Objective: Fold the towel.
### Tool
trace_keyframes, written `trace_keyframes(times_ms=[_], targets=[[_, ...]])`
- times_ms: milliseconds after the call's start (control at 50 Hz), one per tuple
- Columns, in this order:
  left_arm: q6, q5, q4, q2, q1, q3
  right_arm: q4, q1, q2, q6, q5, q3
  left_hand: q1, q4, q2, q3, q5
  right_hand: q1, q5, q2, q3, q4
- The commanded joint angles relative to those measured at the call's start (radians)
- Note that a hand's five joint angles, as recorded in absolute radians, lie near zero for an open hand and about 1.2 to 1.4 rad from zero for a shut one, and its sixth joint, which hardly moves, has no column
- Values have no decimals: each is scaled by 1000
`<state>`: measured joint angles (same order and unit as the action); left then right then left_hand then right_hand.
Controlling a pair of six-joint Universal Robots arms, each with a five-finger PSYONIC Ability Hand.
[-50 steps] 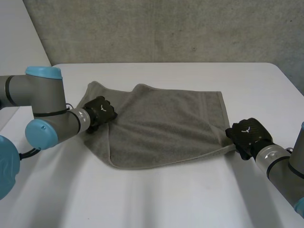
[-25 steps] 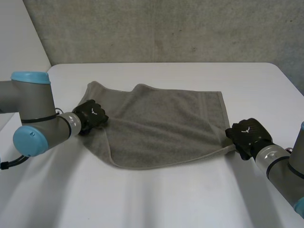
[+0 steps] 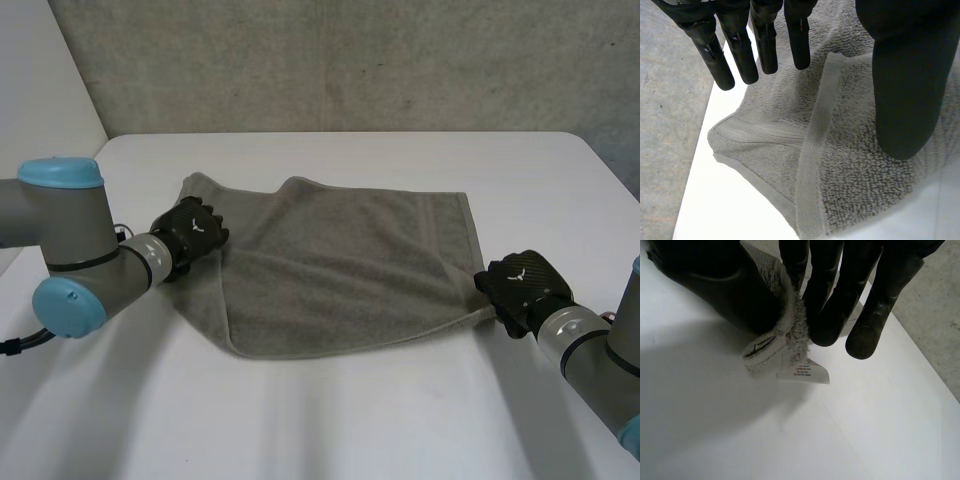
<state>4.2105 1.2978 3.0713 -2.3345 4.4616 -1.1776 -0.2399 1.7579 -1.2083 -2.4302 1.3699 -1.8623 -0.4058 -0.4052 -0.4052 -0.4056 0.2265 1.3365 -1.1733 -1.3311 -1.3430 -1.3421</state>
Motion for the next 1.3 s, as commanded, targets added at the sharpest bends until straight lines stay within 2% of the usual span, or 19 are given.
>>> trace_keyframes(times_ms=[20, 200, 280, 580, 600, 620, 640, 660, 680, 700, 800, 960, 1060, 1100, 1120, 1160, 1180, 1200, 1300], targets=[[2, -2, 4, -2, -1, 3, -1, 0, 6, 0, 0, 2, -34, -34, -34, -34, 39, 60, -48, -65, -53, -54], [6, -3, 3, -13, -1, 3, -1, 0, 6, 0, 0, 2, -75, -75, -76, -75, 80, 60, -48, -65, -53, -54], [6, -8, -2, -14, -2, 1, -1, -2, 7, 0, 0, 3, -210, -210, -210, -210, 214, 60, -48, -65, -53, -54], [6, -5, -16, -17, -2, -7, 1, 0, 16, 54, 0, -1, -228, -228, -228, -228, 232, 60, -48, -65, -53, -54], [3, -5, -23, -13, -2, -13, 1, 0, 16, 56, 0, -1, -315, -315, -315, -315, 319, 60, -48, -65, -53, -54], [2, -5, -32, -8, -2, -22, 1, 0, 16, 56, 0, -1, -566, -566, -566, -566, 570, 60, -48, -65, -53, -54], [2, -5, -33, -8, -2, -22, 1, 0, 16, 56, 0, -1, -568, -569, -569, -568, 573, 60, -48, -65, -53, -54], [6, -5, -42, -2, -2, -33, 1, 0, 16, 56, 0, -1, -806, -807, -807, -807, 811, 60, -48, -65, -53, -54], [6, -5, -42, -2, -2, -33, 1, 0, 16, 56, 0, -1, -809, -809, -809, -809, 814, 60, -48, -65, -53, -54], [6, -3, -43, 7, -2, -43, 2, 0, 16, 56, 0, -1, -989, -989, -989, -989, 993, 60, -48, -65, -53, -54], [2, -5, -37, 58, 5, -96, 2, -2, 12, 56, 0, -1, -990, -991, -991, -991, 995, 60, -48, -65, -53, -54], [-26, -11, 15, 208, 76, -244, 16, -11, -34, 43, 6, 11, -990, -991, -991, -991, 995, 60, -48, -65, -53, -54], [-116, -12, 118, 328, 108, -369, 42, -9, -137, 39, 6, 20, -990, -991, -991, -991, 995, 60, -48, -65, -53, -54], [-211, -12, 196, 439, 126, -447, 64, -11, -185, 31, 6, 31, -990, -991, -991, -991, 995, 60, -48, -65, -53, -54], [-211, -12, 196, 440, 127, -447, 98, -12, -245, 14, 6, 54, -990, -991, -991, -991, 995, 60, -48, -65, -53, -54], [-330, -11, 263, 545, 146, -509, 143, -14, -307, -13, 2, 83, -990, -991, -991, -991, 995, 60, -48, -65, -53, -54], [-331, -11, 264, 546, 146, -510, 193, -14, -357, -51, -6, 116, -990, -991, -991, -991, 995, 60, -48, -65, -53, -54], [-395, -11, 282, 597, 154, -534, 243, -18, -399, -90, -14, 158, -990, -991, -991, -991, 995, 60, -48, -65, -53, -54], [-582, -11, 293, 746, 176, -605, 405, -37, -445, -135, -55, 282, -990, -991, -991, -991, 995, 60, -48, -65, -53, -54]])
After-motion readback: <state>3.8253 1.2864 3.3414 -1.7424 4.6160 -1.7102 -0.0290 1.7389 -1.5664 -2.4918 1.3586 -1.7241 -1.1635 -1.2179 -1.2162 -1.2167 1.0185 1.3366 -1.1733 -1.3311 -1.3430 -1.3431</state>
